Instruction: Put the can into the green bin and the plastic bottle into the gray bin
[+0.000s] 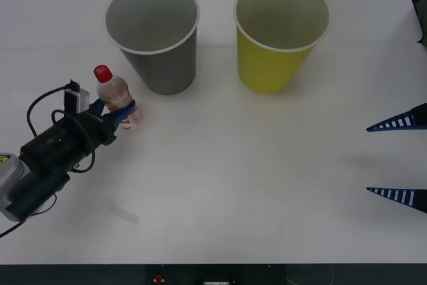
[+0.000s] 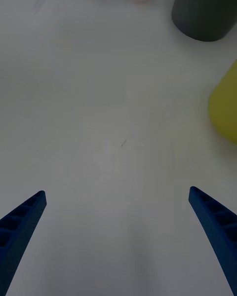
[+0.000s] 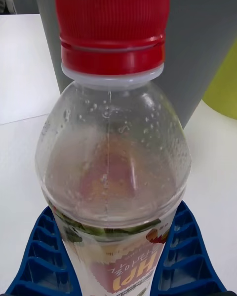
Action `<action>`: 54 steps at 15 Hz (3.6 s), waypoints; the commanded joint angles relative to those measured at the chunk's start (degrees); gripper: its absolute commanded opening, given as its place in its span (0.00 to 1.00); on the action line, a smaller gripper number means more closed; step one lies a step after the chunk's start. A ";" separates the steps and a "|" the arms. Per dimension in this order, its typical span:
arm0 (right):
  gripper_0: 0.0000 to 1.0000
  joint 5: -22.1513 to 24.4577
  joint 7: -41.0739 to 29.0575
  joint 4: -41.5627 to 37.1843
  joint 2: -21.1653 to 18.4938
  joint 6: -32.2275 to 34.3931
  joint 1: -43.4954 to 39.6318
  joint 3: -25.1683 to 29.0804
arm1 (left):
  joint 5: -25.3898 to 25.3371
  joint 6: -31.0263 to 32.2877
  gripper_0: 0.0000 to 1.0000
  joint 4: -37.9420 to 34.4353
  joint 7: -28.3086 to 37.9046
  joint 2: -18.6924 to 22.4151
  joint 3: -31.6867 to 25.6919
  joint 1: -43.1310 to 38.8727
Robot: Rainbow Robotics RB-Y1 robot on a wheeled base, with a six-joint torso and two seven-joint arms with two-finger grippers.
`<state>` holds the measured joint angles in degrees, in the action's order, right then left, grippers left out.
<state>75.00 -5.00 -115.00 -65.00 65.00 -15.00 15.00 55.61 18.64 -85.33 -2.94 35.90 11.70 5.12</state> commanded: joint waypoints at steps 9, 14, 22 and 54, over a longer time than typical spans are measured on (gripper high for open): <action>1.00 0.00 0.00 0.00 0.00 0.00 0.00 0.00 | 3.89 17.48 0.00 -6.78 11.28 11.29 -4.93 -6.79; 1.00 0.00 0.00 0.00 0.00 0.00 0.00 0.00 | 21.65 33.74 0.00 -17.50 34.84 12.17 -18.29 -9.51; 1.00 0.00 0.00 0.00 0.00 0.00 0.00 0.00 | 37.91 42.18 0.00 -39.65 76.41 16.92 -26.20 -5.29; 1.00 0.00 0.00 0.00 0.00 0.00 0.00 0.00 | 43.35 46.57 1.00 1.22 78.26 18.32 7.63 54.74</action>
<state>75.00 -5.00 -115.00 -65.00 65.00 -15.00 15.00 99.17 65.18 -84.11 75.47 54.23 19.34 59.87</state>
